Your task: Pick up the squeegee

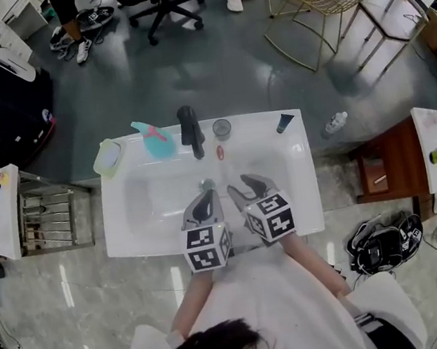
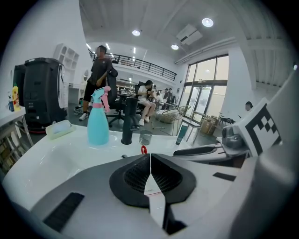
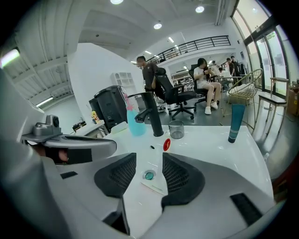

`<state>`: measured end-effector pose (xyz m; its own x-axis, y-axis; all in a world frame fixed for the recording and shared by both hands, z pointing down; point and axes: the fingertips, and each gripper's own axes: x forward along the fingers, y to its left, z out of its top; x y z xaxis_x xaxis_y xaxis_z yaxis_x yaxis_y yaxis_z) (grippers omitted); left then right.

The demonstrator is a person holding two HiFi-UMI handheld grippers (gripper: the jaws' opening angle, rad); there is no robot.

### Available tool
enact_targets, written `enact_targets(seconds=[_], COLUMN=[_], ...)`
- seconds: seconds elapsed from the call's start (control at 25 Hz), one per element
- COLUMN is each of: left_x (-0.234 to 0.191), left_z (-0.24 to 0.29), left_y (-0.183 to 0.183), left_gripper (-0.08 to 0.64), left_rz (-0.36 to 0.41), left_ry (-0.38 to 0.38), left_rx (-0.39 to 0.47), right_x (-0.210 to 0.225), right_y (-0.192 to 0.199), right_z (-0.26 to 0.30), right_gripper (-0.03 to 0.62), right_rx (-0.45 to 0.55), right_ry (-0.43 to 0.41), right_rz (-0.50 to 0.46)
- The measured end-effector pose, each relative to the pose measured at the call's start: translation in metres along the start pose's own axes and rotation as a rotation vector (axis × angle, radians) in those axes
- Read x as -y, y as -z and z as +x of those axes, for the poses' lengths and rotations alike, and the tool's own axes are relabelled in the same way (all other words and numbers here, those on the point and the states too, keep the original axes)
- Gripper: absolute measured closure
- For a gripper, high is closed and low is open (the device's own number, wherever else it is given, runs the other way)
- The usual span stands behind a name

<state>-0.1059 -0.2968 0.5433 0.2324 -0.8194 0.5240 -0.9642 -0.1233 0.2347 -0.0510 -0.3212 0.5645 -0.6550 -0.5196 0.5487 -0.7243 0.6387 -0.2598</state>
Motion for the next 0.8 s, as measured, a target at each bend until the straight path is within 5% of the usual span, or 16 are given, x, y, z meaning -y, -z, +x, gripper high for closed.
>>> enact_targets(seconds=[0.8], left_x=[-0.043], left_z=[0.031], left_y=[0.004], left_gripper=[0.532], left_rz=[-0.033], left_ry=[-0.008], left_rx=[-0.064], right_x=[0.027], right_y=[0.027], right_z=[0.078], right_gripper=[0.399], right_rx=[-0.166], right_ry=[0.097], right_rz=[0.062])
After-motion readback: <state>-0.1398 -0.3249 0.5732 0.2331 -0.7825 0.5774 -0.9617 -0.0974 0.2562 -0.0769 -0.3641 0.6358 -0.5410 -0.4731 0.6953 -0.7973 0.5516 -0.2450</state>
